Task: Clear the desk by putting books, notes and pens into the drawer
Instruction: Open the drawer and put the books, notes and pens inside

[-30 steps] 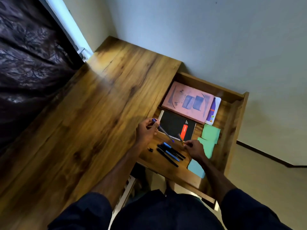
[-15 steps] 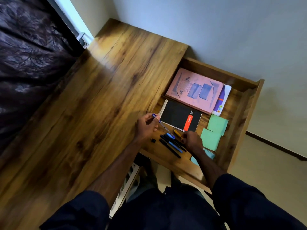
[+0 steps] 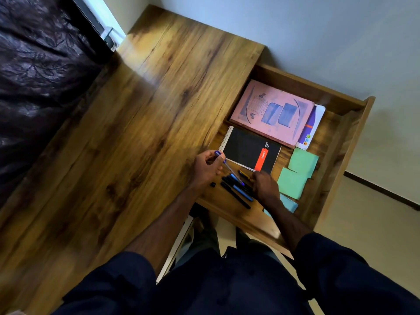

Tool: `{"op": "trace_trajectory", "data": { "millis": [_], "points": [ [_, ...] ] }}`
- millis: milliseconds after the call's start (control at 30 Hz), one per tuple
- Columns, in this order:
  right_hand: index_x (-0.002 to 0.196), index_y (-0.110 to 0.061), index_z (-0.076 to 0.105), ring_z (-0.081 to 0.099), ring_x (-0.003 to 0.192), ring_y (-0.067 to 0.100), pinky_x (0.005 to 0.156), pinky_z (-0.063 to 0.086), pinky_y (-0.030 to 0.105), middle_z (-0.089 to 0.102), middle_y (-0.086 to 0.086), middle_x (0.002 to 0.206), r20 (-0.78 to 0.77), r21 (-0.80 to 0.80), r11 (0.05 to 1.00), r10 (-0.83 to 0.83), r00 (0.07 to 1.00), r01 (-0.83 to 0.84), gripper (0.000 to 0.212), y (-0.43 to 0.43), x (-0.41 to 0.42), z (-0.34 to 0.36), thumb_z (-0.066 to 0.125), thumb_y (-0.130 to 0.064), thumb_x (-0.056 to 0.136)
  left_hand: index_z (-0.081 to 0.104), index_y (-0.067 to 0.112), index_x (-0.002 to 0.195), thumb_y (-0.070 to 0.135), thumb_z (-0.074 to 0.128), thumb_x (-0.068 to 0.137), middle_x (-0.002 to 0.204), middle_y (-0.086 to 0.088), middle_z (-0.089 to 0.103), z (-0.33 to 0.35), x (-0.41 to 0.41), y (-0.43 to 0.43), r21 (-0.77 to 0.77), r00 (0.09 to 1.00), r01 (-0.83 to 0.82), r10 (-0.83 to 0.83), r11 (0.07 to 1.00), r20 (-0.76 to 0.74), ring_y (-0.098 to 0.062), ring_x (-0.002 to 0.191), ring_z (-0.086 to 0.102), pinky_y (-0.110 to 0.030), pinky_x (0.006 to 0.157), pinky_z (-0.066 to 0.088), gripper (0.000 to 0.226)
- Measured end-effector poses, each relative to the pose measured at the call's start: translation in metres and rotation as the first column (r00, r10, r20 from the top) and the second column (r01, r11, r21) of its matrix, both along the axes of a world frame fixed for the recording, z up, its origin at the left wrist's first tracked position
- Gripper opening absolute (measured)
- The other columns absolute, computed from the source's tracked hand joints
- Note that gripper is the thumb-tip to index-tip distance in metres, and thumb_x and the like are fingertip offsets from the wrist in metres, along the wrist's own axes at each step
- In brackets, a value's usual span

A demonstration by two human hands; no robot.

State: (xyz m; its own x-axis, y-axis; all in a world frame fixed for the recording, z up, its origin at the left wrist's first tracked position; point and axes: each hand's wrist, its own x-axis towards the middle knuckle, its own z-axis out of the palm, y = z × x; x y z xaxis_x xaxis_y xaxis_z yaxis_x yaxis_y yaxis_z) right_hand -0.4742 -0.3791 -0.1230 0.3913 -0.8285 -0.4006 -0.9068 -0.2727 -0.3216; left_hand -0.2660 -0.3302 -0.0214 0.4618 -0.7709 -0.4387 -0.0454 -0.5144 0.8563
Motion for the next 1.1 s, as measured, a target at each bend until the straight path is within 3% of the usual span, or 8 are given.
{"op": "trace_trajectory", "data": {
  "millis": [233,533,700,867,933,1000,1100],
  "points": [
    [0.100,-0.011,0.066,0.061,0.090,0.032,0.066,0.037,0.029,0.062,0.013,0.099,-0.010,-0.020,1.000,0.001,1.000,-0.001,0.010,-0.002,-0.005,-0.004,0.061,-0.011,0.091,0.068,0.000,0.106,0.018,0.064,0.098,0.078,-0.006,0.069,-0.012,-0.015,0.006,0.081,0.999,0.039,-0.038,0.996,-0.018,-0.003,0.057,0.062,-0.024,0.057,0.055,0.020],
    [0.097,-0.017,0.074,0.066,0.077,0.025,0.059,0.043,0.028,0.068,0.008,0.088,-0.056,0.034,0.999,0.026,0.998,-0.024,0.011,0.003,0.004,-0.002,0.065,-0.017,0.090,0.069,0.008,0.107,0.022,0.066,0.096,0.083,-0.008,0.072,-0.023,-0.017,0.015,0.156,0.999,0.024,-0.018,0.987,-0.037,-0.010,0.066,0.066,-0.018,0.055,0.054,0.018],
    [0.099,-0.015,0.075,0.066,0.081,0.027,0.062,0.039,0.027,0.070,0.010,0.090,-0.035,0.064,0.998,0.007,0.999,-0.005,0.016,0.005,0.004,0.000,0.063,-0.012,0.089,0.068,0.008,0.110,0.023,0.067,0.096,0.090,-0.010,0.074,-0.027,-0.017,0.015,0.174,0.999,0.031,-0.025,0.984,-0.033,-0.011,0.069,0.069,-0.019,0.058,0.057,0.020],
    [0.098,-0.013,0.076,0.054,0.068,0.018,0.055,0.033,0.022,0.070,0.008,0.088,-0.037,0.076,0.997,-0.019,0.999,0.021,0.014,0.005,0.004,0.000,0.065,-0.014,0.090,0.067,0.008,0.115,0.023,0.067,0.096,0.096,-0.010,0.074,-0.033,-0.018,0.018,0.200,0.999,0.034,-0.025,0.979,-0.047,-0.011,0.073,0.070,-0.023,0.062,0.060,0.025],
    [0.098,-0.014,0.076,0.051,0.067,0.016,0.052,0.032,0.021,0.070,0.007,0.087,-0.012,0.083,0.996,-0.032,0.999,0.033,0.015,0.004,0.002,-0.002,0.064,-0.014,0.090,0.067,0.007,0.116,0.023,0.067,0.096,0.097,-0.012,0.074,-0.034,-0.017,0.020,0.210,0.998,0.031,-0.020,0.977,-0.052,-0.011,0.073,0.070,-0.023,0.063,0.060,0.026],
    [0.095,-0.015,0.077,0.057,0.069,0.018,0.058,0.037,0.024,0.070,0.007,0.085,0.026,0.077,0.996,-0.055,0.998,0.053,0.017,0.003,0.003,0.000,0.061,-0.013,0.091,0.067,0.007,0.115,0.023,0.067,0.096,0.095,-0.012,0.073,-0.035,-0.017,0.022,0.213,0.998,0.023,-0.012,0.977,-0.054,-0.011,0.073,0.070,-0.022,0.063,0.059,0.026],
    [0.090,-0.015,0.077,0.064,0.075,0.019,0.062,0.039,0.025,0.070,0.004,0.082,0.213,0.047,0.986,-0.169,0.962,0.163,0.018,0.002,0.008,0.015,0.059,-0.017,0.095,0.068,0.007,0.114,0.023,0.068,0.095,0.095,-0.010,0.074,-0.037,-0.016,0.022,0.207,0.998,0.006,0.006,0.978,-0.059,-0.012,0.074,0.072,-0.024,0.065,0.061,0.025]
  ]
}}
